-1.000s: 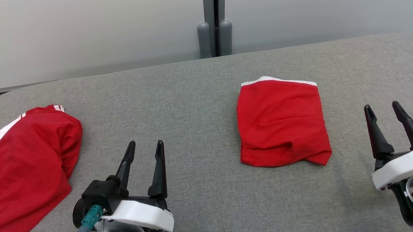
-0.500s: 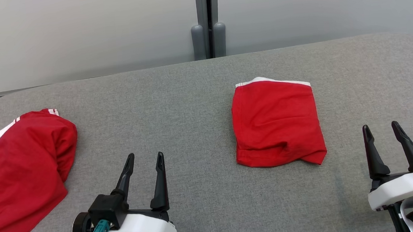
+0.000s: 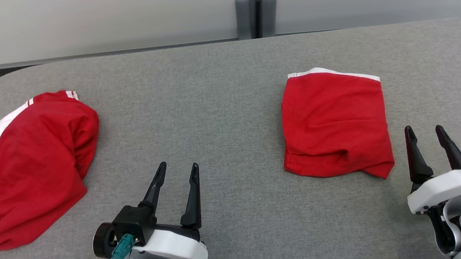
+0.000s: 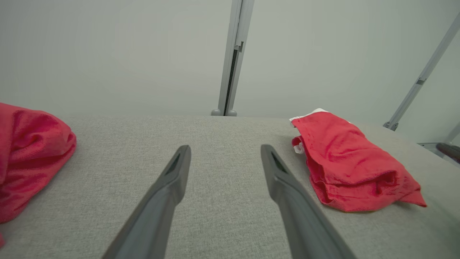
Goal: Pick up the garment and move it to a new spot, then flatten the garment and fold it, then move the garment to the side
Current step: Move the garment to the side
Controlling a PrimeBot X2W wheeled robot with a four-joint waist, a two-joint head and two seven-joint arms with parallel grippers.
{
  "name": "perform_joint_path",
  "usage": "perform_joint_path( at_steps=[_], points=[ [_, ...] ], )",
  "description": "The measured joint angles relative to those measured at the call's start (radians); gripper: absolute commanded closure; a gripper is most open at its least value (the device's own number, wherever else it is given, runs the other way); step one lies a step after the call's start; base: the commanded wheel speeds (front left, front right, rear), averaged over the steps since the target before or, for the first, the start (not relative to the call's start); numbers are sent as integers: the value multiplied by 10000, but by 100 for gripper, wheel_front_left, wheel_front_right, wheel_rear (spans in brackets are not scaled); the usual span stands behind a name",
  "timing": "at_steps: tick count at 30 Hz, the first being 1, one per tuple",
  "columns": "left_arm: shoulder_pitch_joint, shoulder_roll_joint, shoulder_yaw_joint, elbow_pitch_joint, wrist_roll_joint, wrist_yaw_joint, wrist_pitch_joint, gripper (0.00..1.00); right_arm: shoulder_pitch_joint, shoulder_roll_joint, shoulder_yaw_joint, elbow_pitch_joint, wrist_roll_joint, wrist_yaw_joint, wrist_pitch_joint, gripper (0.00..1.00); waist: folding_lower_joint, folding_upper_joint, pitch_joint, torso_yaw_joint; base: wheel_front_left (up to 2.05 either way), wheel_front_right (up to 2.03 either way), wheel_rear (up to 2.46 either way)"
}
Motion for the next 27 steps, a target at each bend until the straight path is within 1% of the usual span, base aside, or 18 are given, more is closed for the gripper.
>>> perform_joint_path(
  at_steps=[8,14,15,16,17,18,22,27],
  points=[
    [-376,2,-314,33,-174,-4,0,0,-955,-213,-161,913,897,0,711,0,0,0,625,772,0,0,0],
    [-517,8,-470,4,-290,17,0,0,-1399,-178,-207,1716,1557,0,1003,0,0,0,951,1281,0,0,0],
    [-519,6,-479,2,-295,19,0,0,-1464,-184,-153,1845,1626,0,1022,16,0,0,989,1338,0,0,0],
    [-522,6,-493,4,-314,19,0,0,-1526,-182,-98,1948,1687,0,1051,51,0,0,1020,1379,0,0,0],
    [-523,8,-522,33,-360,13,0,0,-1582,-194,-44,2017,1718,0,1045,73,0,0,1047,1403,0,0,0],
    [-522,8,-539,71,-401,-2,0,0,-1637,-244,77,2079,1714,0,1018,100,0,0,1070,1408,0,0,0],
    [-525,8,-454,107,-391,-67,0,0,-1894,-441,727,2217,1310,0,648,100,0,0,1131,1226,0,0,0],
    [-723,6,-322,94,-261,-153,-2,0,-2242,-930,1521,2234,397,2,42,100,0,0,1190,744,0,0,0]
  ],
)
